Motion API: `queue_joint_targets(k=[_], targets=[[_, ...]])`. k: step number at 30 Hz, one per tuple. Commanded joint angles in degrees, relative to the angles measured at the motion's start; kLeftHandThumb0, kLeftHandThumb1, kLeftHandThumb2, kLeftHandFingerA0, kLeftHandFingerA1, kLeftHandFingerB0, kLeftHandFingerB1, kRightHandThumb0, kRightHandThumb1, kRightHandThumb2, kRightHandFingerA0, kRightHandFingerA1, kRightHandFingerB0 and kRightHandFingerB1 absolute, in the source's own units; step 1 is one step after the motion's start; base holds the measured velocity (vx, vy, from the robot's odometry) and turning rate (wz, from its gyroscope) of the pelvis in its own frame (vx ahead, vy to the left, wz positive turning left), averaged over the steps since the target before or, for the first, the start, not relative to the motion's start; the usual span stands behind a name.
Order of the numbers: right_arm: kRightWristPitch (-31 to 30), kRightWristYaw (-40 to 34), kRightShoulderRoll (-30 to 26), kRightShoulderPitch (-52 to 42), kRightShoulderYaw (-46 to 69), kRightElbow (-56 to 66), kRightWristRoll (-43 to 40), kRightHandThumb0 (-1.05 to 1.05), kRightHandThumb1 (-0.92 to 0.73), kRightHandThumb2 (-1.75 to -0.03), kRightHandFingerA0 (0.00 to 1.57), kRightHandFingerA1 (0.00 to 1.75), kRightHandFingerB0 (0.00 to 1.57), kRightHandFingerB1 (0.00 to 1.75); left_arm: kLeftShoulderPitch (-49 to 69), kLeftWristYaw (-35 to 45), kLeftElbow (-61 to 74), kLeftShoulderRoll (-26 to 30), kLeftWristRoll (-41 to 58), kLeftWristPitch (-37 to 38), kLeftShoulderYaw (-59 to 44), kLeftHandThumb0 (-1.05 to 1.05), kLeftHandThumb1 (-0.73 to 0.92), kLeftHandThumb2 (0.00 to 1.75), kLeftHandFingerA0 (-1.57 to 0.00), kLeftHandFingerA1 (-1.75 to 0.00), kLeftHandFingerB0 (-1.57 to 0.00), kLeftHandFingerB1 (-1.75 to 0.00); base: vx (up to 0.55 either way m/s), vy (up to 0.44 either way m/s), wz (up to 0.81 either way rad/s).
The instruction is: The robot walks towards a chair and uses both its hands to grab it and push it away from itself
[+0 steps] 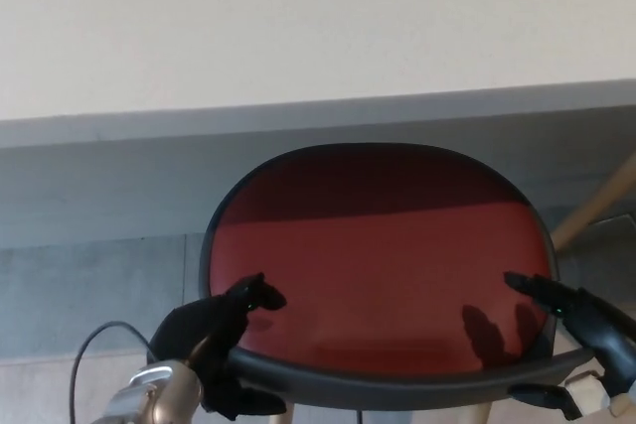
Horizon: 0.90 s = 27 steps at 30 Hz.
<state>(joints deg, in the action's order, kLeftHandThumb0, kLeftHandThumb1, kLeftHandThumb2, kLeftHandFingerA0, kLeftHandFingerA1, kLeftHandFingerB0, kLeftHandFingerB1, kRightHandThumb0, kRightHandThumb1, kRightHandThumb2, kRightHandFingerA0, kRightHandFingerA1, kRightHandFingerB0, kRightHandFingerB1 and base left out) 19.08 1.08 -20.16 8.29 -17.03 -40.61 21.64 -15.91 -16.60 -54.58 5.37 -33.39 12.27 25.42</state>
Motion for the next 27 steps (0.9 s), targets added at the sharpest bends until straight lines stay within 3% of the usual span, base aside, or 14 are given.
queue_joint_targets(k=[1, 2, 4, 6, 7, 8, 9, 10, 13, 14, 21, 22, 23, 27], targets=[[9.55, -14.07, 3.21, -0.3, -0.96, -2.76, 4.69, -0.21, -0.85, -0.79, 0.89, 0.68, 0.38, 0.35, -0.64, -4.91, -2.54, -3.16, 3.68, 6.08, -2.99, -0.31, 0.38, 1.2, -1.57, -0.82, -0.49, -0.82, 0.0, 0.0, 0.0], [9.65, -14.24, 3.23, -0.29, -0.98, -2.82, 4.72, -0.21, -0.85, -0.79, 0.89, 0.68, 0.38, 0.35, -0.61, -4.85, -2.57, -3.19, 3.66, 6.15, -3.08, -0.31, 0.38, 1.2, -1.57, -0.82, -0.49, -0.82, 0.0, 0.0, 0.0], [9.14, -18.48, 3.29, 0.55, -1.3, -3.19, 6.77, -0.16, -0.67, -0.93, 1.28, 1.04, 0.72, 0.44, -0.56, -2.54, -2.08, -2.83, 3.16, 6.13, -2.44, -0.08, 0.06, 1.45, -1.57, -1.02, -1.21, -0.72, 0.0, 0.0, 0.0], [8.06, -20.39, 3.12, 0.62, -2.0, -2.59, 8.31, -0.19, -0.66, -0.94, 1.31, 1.19, 0.83, 0.48, -0.67, -2.22, -2.22, -2.66, 2.72, 6.6, -2.01, 0.01, -0.09, 1.6, -1.57, -1.07, -1.45, -0.79, 0.0, 0.0, 0.0], [8.07, -21.47, 3.14, 0.77, -2.4, -2.6, 9.06, -0.2, -0.61, -1.07, 1.11, 1.64, 1.01, 0.74, -0.63, -1.8, -2.01, -2.74, 2.92, 6.37, -2.12, 0.1, -0.19, 1.73, -1.57, -1.11, -1.57, -0.91, 0.0, 0.0, 0.0], [8.51, -23.79, 3.22, 1.02, -3.23, -2.71, 10.56, -0.23, -0.56, -1.15, 1.22, 1.51, 1.03, 1.17, -0.66, -1.12, -1.68, -2.79, 3.3, 6.42, -2.33, 0.06, -0.18, 1.75, -1.57, -1.18, -1.56, -1.0, 0.0, 0.0, 0.0], [9.1, -24.79, 3.29, 1.08, -3.59, -2.91, 11.03, -0.23, -0.56, -1.15, 1.22, 1.51, 1.03, 1.17, -0.77, -1.05, -1.68, -2.7, 3.41, 6.93, -2.4, 0.06, -0.18, 1.75, -1.57, -1.18, -1.56, -1.0, 0.0, 0.0, 0.0], [9.5, -25.17, 3.31, 0.95, -3.76, -2.82, 11.13, -0.24, -0.61, -1.15, 0.96, 1.74, 0.89, 1.5, -0.73, -0.91, -1.77, -2.88, 3.92, 7.35, -2.81, 0.04, -0.13, 1.68, -1.57, -1.2, -1.56, -1.18, 0.0, 0.0, 0.0], [9.8, -25.73, 3.28, 1.02, -4.01, -3.08, 11.23, -0.24, -0.61, -1.15, 0.96, 1.74, 0.89, 1.5, -0.71, -0.83, -1.84, -3.0, 4.02, 7.53, -3.11, 0.04, -0.13, 1.68, -1.57, -1.2, -1.56, -1.18, 0.0, 0.0, 0.0], [9.75, -27.55, 3.77, 0.71, -4.25, -3.24, 11.73, -0.19, -0.53, -1.24, 0.94, 1.75, 0.79, 1.64, -1.03, -1.32, -1.76, -3.17, 3.88, 6.95, -3.26, 0.01, 0.28, 1.17, -1.48, -1.36, -1.5, -1.35, 0.0, 0.0, 0.0], [11.1, -31.86, 5.94, -0.45, -4.21, -3.91, 11.03, -0.18, -0.55, -1.26, 1.02, 1.75, 0.81, 1.58, -1.77, -4.53, -1.77, -2.72, 2.91, 8.45, -3.8, -0.03, 0.25, 1.16, -1.48, -1.36, -1.5, -1.36, 0.0, 0.0, 0.0], [11.39, -32.06, 6.16, -0.47, -4.1, -4.19, 10.74, -0.17, -0.56, -1.24, 1.02, 1.75, 0.8, 1.58, -1.74, -4.8, -1.72, -2.61, 2.81, 8.63, -3.85, -0.05, 0.21, 1.23, -1.57, -1.4, -1.45, -1.29, 0.0, 0.0, 0.0], [11.66, -32.18, 6.44, -0.45, -3.92, -4.56, 10.37, -0.16, -0.56, -1.25, 1.02, 1.75, 0.8, 1.58, -1.67, -5.25, -1.67, -2.53, 2.7, 8.91, -3.9, -0.12, -0.11, 1.75, -1.57, -1.33, -1.55, -1.19, 0.0, 0.0, 0.0], [12.15, -32.84, 6.62, -0.2, -4.02, -5.37, 10.25, -0.16, -0.56, -1.25, 1.02, 1.75, 0.8, 1.58, -1.69, -5.93, -1.83, -2.49, 2.53, 9.28, -3.89, -0.12, -0.11, 1.75, -1.57, -1.33, -1.55, -1.19, 0.0, 0.0, 0.0]])
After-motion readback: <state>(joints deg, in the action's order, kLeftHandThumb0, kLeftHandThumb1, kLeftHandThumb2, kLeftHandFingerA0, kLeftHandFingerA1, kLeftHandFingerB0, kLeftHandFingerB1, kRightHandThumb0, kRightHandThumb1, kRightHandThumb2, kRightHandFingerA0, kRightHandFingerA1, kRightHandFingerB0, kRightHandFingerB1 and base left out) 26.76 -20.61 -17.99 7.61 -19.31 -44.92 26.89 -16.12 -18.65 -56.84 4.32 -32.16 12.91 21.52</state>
